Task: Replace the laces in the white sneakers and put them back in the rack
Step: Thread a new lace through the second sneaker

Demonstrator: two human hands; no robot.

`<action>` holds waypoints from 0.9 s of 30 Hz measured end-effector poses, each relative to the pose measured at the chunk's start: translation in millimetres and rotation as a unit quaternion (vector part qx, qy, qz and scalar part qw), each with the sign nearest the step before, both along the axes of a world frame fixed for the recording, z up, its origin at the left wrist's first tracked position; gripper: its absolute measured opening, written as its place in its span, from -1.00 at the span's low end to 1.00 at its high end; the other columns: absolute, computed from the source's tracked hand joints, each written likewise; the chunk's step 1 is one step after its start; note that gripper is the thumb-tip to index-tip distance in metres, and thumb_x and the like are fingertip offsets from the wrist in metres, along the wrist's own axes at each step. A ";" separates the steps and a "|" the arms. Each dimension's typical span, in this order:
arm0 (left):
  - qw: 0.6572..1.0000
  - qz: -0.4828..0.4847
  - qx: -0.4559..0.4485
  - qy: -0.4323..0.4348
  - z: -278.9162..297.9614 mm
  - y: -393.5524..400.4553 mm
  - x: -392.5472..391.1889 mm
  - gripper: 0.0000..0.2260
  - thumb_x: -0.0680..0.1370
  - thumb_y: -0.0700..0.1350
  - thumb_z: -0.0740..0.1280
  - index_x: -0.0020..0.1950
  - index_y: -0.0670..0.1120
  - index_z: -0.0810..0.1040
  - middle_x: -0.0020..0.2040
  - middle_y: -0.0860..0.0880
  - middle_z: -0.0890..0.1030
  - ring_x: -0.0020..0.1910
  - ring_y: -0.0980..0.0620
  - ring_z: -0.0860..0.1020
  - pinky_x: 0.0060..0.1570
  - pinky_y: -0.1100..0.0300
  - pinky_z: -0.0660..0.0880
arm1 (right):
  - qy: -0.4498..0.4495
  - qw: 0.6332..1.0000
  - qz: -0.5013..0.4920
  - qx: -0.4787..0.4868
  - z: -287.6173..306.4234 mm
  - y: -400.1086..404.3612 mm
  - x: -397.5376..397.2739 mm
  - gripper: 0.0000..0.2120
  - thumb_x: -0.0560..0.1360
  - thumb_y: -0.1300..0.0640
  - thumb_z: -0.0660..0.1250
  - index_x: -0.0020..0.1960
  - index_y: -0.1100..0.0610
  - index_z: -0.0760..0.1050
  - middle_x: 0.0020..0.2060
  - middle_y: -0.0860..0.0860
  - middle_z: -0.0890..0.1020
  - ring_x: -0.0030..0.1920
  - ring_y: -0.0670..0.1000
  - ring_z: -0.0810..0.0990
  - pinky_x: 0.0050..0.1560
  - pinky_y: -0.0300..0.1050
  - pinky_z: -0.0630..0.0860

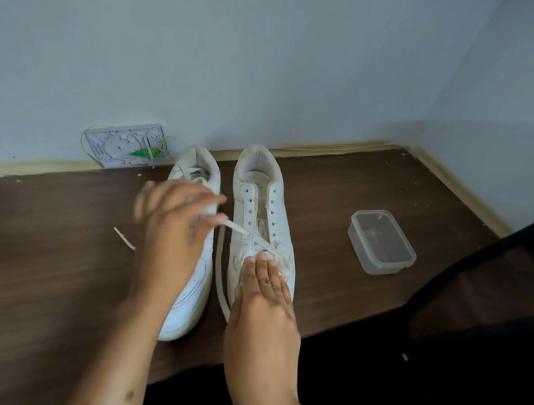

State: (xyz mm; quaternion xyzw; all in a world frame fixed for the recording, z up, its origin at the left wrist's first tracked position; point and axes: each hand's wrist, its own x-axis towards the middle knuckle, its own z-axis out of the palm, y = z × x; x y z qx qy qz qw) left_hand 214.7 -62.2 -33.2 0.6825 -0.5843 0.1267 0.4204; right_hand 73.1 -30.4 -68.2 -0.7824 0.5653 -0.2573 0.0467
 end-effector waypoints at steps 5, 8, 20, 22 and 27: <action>0.998 -0.041 0.020 -0.036 -7.2 -5.2 -13.4 -0.91 0.48 -0.03 0.40 -0.18 0.07 0.69 -0.19 0.14 0.67 -0.04 0.09 0.58 0.43 -0.02 0.11 | 0.015 1.000 -0.001 -0.002 0.2 0.3 -0.4 -0.56 0.32 0.19 0.30 0.18 0.21 0.64 0.15 0.11 0.66 0.21 0.03 0.62 0.18 -0.04 0.56; 0.996 0.055 -0.044 0.048 1.5 0.2 -0.2 -0.92 0.52 -0.14 0.39 -0.12 -0.01 0.68 -0.13 0.06 0.69 -0.10 0.00 0.60 0.41 -0.01 0.16 | 0.021 1.000 0.001 0.006 0.2 -0.1 -0.7 -0.57 0.31 0.19 0.33 0.16 0.19 0.65 0.15 0.09 0.66 0.20 0.01 0.62 0.18 -0.04 0.54; 0.997 -0.051 0.037 -0.043 -0.8 -0.5 -3.7 -0.78 0.49 0.13 0.31 -0.04 0.09 0.71 -0.06 0.14 0.67 0.15 0.08 0.49 0.45 -0.02 0.05 | 0.026 0.999 0.004 0.026 2.2 -1.1 -2.2 -0.45 0.18 0.22 0.62 0.15 0.21 0.65 0.13 0.11 0.67 0.18 0.03 0.64 0.13 -0.03 0.59; 0.998 -0.045 0.029 -0.043 -2.4 -0.4 -5.4 -0.81 0.51 0.09 0.31 -0.15 0.10 0.71 -0.18 0.15 0.66 0.05 0.12 0.51 0.46 -0.02 0.06 | 0.024 0.999 0.006 0.023 2.4 -1.6 -2.8 -0.46 0.18 0.22 0.62 0.16 0.20 0.65 0.14 0.11 0.67 0.18 0.03 0.64 0.13 -0.03 0.59; 1.000 0.028 0.004 0.012 -1.4 1.3 -5.9 -0.92 0.52 -0.07 0.40 -0.11 0.04 0.70 -0.16 0.09 0.65 -0.04 0.01 0.57 0.45 -0.05 0.13 | 0.007 0.999 0.025 0.024 2.8 -0.8 -2.7 -0.47 0.19 0.18 0.62 0.15 0.16 0.65 0.13 0.08 0.67 0.17 0.00 0.64 0.13 -0.08 0.58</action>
